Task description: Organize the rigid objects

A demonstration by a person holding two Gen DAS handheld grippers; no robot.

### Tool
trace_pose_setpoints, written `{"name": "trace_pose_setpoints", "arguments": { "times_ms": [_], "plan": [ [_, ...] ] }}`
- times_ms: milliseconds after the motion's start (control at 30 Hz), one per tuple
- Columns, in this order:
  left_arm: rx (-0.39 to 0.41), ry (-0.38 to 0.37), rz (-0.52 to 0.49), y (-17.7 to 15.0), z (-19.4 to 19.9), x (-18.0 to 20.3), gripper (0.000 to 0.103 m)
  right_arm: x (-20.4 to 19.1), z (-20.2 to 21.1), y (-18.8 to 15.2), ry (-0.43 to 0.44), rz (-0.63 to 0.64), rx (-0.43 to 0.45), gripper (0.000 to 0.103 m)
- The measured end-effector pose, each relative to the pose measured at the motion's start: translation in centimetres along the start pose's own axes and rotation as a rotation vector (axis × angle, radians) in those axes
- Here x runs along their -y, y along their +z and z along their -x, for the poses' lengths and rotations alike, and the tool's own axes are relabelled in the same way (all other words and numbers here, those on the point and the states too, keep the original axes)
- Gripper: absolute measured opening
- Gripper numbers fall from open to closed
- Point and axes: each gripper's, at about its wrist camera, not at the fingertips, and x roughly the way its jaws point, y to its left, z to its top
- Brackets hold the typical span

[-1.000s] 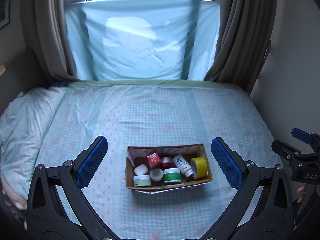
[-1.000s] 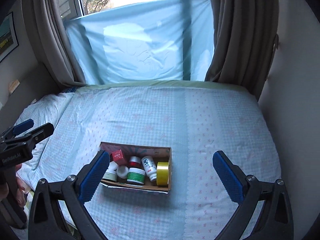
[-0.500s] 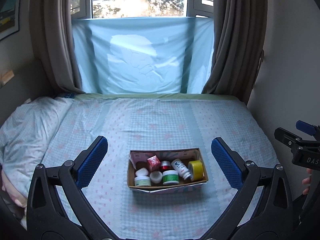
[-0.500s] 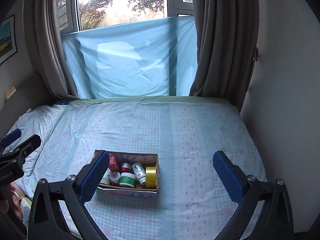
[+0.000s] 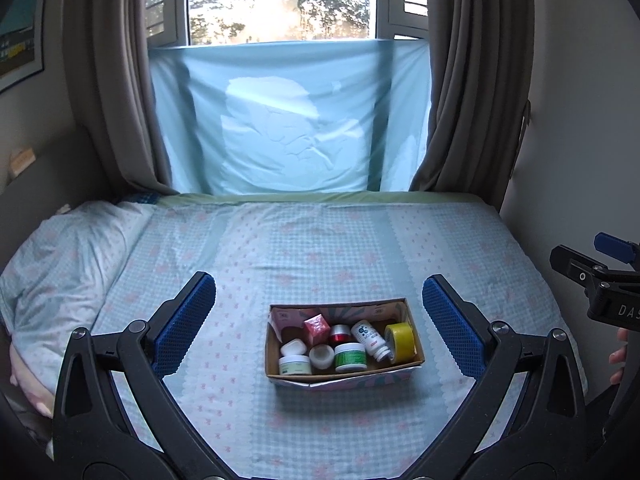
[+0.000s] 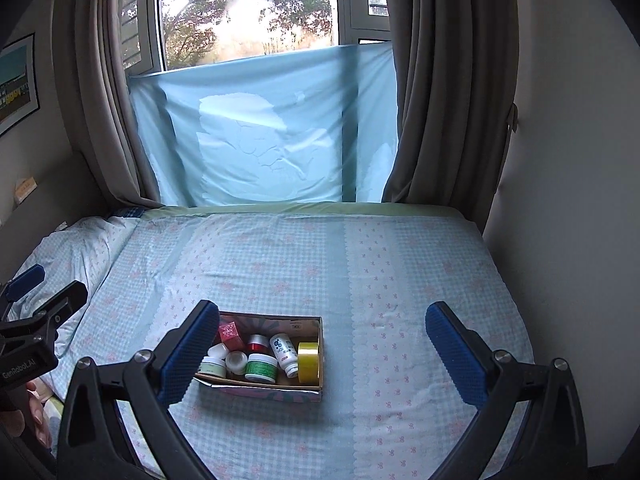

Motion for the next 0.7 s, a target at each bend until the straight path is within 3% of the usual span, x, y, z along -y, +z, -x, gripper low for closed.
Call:
{"name": "trace_pose_setpoints", "arguments": {
  "times_ms": [700],
  "plan": [
    [0.018, 0.01, -0.038, 0.5, 0.0, 1.3, 0.103, 0.2, 0.2, 0.2, -0.01, -0.016, 0.015, 0.103]
  ]
}}
